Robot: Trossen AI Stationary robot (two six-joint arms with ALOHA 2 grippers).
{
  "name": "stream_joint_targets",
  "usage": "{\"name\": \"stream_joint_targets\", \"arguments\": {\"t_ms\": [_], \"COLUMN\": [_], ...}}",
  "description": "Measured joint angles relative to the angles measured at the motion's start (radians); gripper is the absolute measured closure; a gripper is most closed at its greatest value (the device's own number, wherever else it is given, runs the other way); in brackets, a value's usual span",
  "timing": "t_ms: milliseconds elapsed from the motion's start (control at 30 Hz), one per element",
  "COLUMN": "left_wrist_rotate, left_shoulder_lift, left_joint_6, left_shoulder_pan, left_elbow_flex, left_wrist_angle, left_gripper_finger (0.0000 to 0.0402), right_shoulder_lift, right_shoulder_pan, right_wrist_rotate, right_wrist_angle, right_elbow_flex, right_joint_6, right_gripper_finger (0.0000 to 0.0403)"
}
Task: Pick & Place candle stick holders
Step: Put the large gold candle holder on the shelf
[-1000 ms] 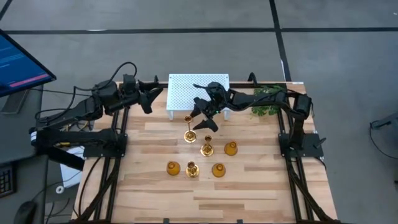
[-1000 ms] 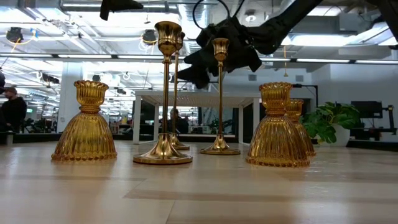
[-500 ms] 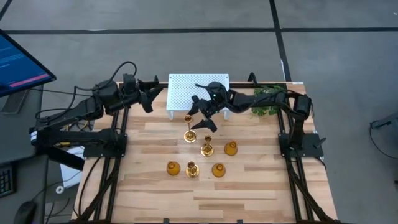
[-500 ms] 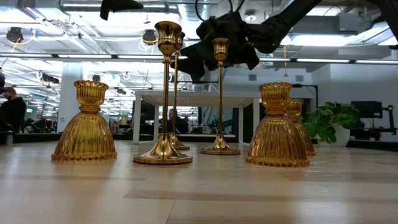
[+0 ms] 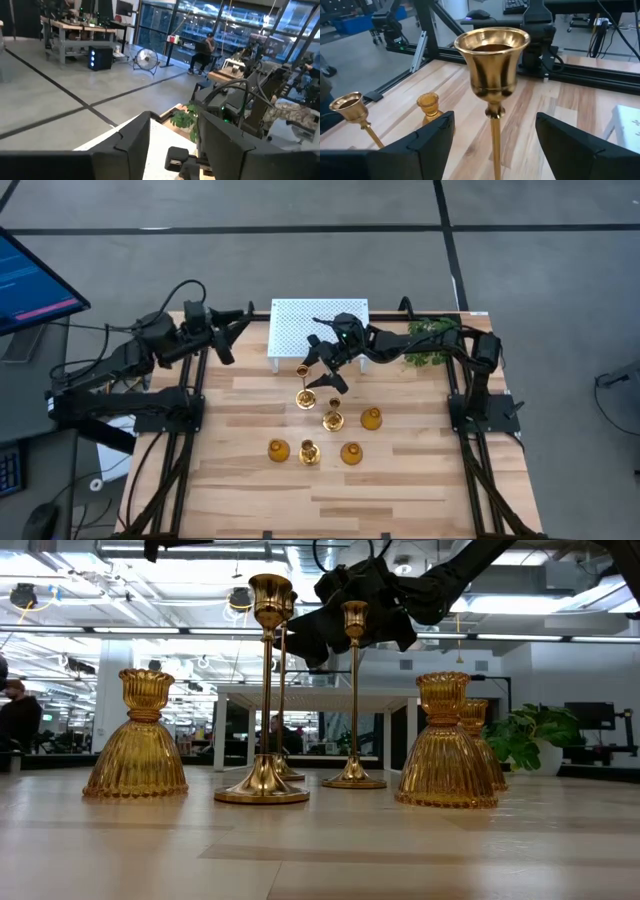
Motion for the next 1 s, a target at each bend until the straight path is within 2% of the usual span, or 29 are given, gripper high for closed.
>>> {"name": "stream_joint_targets", "arguments": {"t_ms": [200, 500, 867, 1000], "left_wrist_rotate": [-0.001, -0.007, -0.008, -0.007], "left_shoulder_lift": [-0.019, -0.029, -0.037, -0.035], "left_joint_6": [0.000, 0.019, 0.045, 0.045], "left_shoulder_pan": [0.000, 0.000, 0.000, 0.000], "left_elbow_flex": [-0.015, -0.050, -0.055, -0.063], "left_wrist_angle": [0.005, -0.006, -0.031, -0.034], "left_gripper_finger": [0.0256, 0.0271, 0.0302, 0.0311], "right_shoulder_lift": [0.001, 0.116, 0.110, 0.104], "right_shoulder_pan": [0.000, 0.005, -0.020, -0.021], "right_wrist_rotate": [0.001, -0.038, -0.068, -0.078], "right_wrist_angle": [0.027, 0.109, 0.096, 0.100], "right_elbow_flex": [0.000, 0.026, 0.028, 0.027], "right_joint_6": [-0.001, 0.079, 0.090, 0.090], "right_gripper_finger": [0.0146, 0.0178, 0.0210, 0.0232]}}
